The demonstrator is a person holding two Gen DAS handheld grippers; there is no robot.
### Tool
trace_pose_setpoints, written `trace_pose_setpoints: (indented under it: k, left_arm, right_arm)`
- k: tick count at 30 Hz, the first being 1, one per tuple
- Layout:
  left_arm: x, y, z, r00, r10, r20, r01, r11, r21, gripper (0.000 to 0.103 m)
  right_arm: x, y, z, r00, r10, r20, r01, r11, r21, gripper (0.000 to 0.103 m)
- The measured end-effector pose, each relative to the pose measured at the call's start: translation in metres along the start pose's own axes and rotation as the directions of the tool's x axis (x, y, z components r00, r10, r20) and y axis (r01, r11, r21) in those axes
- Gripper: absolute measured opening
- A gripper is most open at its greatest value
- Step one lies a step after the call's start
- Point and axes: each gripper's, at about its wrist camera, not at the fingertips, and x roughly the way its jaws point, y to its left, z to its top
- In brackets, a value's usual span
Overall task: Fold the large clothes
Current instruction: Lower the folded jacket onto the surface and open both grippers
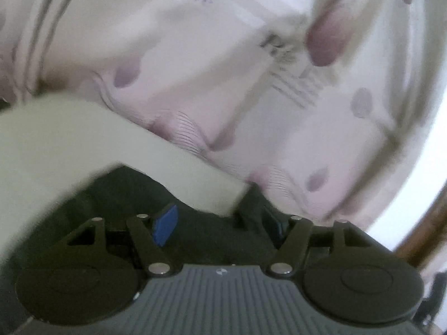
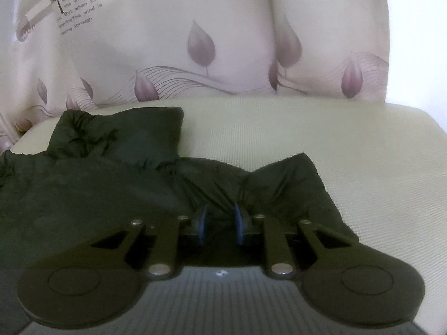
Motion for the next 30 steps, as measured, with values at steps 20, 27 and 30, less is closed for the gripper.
trace_pose_setpoints:
  k: [20,27,30]
  left_arm:
    - [0.042,0.033,-0.017,0.957,0.259,-0.132,-0.240,0.960,0.148,0.013]
    - [0.017,-0.004,-0.017,0.950,0.312,-0.004,-0.291,0.893,0.342,0.085]
    - [0.009,-0.019,-0.017,0.941,0.336,0.043,-0.322,0.848,0.422,0.089]
  right_arm:
    - [-0.009,-0.001,-0.007,0.998,-0.017,0.054,0.014,0.999,0.053,0.021]
    - [-0.086,-0.006,-0.026,0.978,0.045,0.202,-0.055,0.997,0.048,0.040]
    - [-0.099,0.000,-0.050,0.979,0.017,0.204,-0.016,1.000,-0.010,0.057]
